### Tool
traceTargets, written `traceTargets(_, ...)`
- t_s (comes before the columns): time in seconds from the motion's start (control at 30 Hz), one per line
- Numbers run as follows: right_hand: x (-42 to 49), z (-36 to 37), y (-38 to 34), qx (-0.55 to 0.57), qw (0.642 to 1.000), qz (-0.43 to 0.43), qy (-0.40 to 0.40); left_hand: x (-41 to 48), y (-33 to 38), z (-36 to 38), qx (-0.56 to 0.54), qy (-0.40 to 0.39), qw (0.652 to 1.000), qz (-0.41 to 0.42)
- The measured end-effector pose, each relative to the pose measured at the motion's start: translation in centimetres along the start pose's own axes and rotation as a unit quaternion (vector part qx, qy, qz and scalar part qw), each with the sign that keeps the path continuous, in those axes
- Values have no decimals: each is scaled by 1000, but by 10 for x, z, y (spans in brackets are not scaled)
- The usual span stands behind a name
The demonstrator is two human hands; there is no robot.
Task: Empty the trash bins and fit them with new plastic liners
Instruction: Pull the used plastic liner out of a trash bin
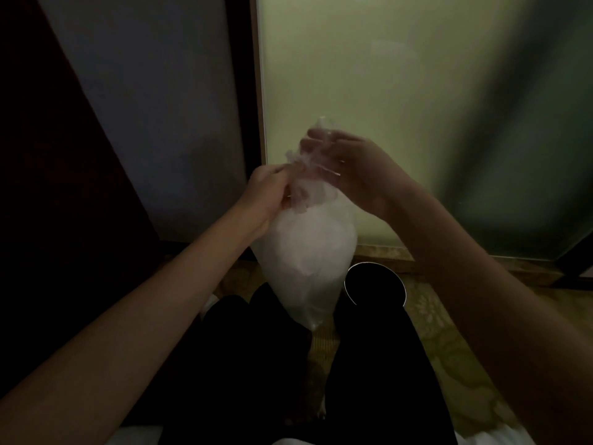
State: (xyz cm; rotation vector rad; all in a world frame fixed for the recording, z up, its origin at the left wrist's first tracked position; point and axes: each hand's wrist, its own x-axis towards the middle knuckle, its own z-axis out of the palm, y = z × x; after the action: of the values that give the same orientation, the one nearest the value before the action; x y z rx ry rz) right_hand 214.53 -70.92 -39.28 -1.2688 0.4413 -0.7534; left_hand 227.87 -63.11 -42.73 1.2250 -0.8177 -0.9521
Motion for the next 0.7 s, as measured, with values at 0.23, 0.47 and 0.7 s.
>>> traceTargets(0.23,-35,-33,32,-283,954,-44,82,4,-1,-4,-127,37,991,-34)
traceTargets(0.47,-36,-14,61,-259,938,-149,174,-3,3,2,-10,-20,1000,14)
traceTargets(0.7,-23,2,47,-125,970,-50,201,-19,22,8,66,-188,980,-6)
